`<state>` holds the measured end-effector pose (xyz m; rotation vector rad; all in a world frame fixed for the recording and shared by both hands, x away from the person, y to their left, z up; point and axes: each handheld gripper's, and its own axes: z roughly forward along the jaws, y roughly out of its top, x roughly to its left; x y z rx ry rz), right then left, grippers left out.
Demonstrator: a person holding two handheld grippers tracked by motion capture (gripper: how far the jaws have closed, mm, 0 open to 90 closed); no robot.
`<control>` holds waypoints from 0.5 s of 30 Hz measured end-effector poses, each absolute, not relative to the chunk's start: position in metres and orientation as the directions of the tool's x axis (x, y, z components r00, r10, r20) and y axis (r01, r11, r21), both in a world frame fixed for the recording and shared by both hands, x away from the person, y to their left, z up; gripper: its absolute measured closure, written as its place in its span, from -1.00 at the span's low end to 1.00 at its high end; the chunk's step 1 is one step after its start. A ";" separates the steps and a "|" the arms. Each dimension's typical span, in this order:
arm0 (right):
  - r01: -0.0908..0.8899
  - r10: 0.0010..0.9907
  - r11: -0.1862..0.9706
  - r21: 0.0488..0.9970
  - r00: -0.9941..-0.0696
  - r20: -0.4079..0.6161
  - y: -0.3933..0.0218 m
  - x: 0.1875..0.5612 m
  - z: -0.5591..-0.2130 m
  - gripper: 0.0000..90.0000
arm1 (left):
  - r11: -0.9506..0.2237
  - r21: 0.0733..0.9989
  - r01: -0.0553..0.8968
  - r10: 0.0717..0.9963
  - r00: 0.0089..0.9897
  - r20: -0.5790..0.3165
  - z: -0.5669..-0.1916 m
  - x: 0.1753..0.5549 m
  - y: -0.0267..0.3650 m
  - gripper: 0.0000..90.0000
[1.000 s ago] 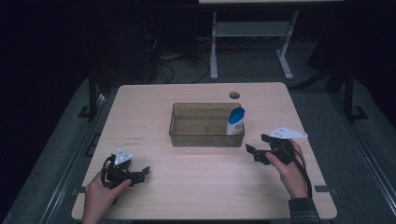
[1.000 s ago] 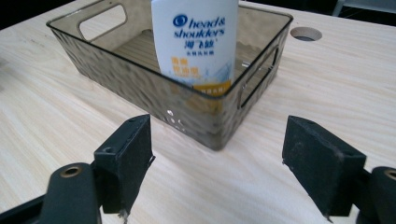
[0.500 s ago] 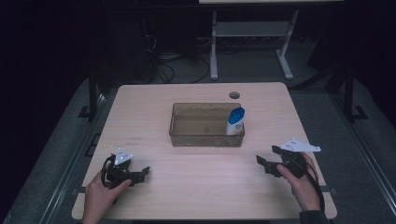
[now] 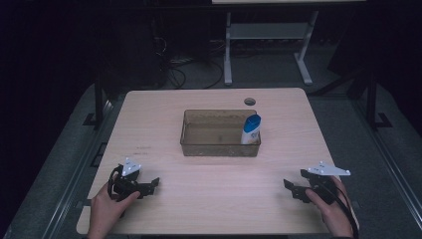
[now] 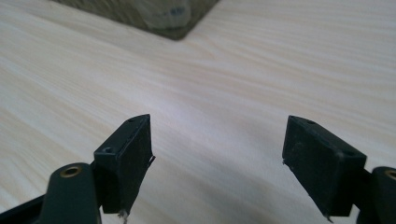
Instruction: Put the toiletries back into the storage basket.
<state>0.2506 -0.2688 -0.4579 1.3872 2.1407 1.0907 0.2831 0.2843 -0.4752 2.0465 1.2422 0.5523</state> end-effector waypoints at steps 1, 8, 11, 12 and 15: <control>0.607 0.889 0.216 0.764 -0.447 0.104 -0.270 0.250 -0.459 -0.48 | -0.321 0.729 0.605 0.889 0.457 0.013 -0.475 0.283 0.284 -0.71; 0.636 0.900 0.224 0.738 -0.426 0.094 -0.279 0.241 -0.469 -0.48 | -0.321 0.729 0.605 0.890 0.456 0.012 -0.475 0.283 0.284 -0.71; 0.644 0.905 0.228 0.731 -0.417 0.086 -0.282 0.239 -0.473 -0.48 | -0.321 0.729 0.605 0.889 0.457 0.013 -0.475 0.283 0.284 -0.71; 0.646 0.906 0.229 0.728 -0.415 0.084 -0.283 0.239 -0.473 -0.48 | -0.321 0.729 0.605 0.889 0.457 0.013 -0.475 0.283 0.284 -0.71; 0.656 0.910 0.243 0.715 -0.410 0.066 -0.285 0.238 -0.477 -0.49 | -0.321 0.729 0.605 0.890 0.457 0.013 -0.475 0.283 0.284 -0.71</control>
